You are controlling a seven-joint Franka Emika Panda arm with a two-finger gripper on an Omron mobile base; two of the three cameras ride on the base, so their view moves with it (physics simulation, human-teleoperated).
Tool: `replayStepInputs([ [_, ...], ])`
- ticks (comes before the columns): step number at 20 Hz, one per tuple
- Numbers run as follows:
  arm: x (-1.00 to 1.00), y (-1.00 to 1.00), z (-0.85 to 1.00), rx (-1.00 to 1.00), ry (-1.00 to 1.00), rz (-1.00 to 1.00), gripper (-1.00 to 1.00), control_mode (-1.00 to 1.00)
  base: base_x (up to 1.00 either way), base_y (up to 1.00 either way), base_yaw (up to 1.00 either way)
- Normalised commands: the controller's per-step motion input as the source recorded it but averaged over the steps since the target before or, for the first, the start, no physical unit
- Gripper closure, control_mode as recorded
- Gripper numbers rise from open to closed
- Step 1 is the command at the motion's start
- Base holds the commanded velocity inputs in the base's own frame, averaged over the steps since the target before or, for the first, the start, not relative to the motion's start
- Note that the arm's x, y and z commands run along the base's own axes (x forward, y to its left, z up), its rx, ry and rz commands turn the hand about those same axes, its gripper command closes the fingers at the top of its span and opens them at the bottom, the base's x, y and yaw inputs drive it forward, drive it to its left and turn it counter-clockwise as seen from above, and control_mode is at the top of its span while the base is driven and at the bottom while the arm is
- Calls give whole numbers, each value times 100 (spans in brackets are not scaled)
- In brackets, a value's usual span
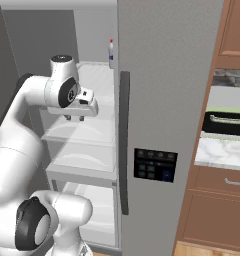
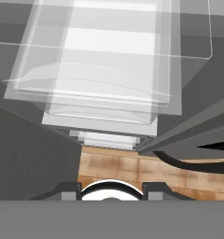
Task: Take the fish out of the fridge, briefly rinse it in the sink, and place it on the tray next to the sink.
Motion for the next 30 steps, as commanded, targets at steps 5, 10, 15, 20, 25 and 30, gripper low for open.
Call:
replayStepInputs([
  [5, 0, 0, 0, 0, 0, 0, -100, -100, 0, 0, 0],
  [10, 0, 0, 0, 0, 0, 0, -100, -100, 0, 0, 0],
  [15, -3, 0, 0, 0, -14, 0, -100, -100, 0, 0, 0],
  [20, -5, 17, 9, 0, -25, 0, -100, -100, 0, 0, 0],
  [25, -3, 25, 23, 1, -30, 0, -100, -100, 0, 0, 0],
  [30, 3, 31, 42, 2, -17, 0, -100, -100, 0, 0, 0],
])
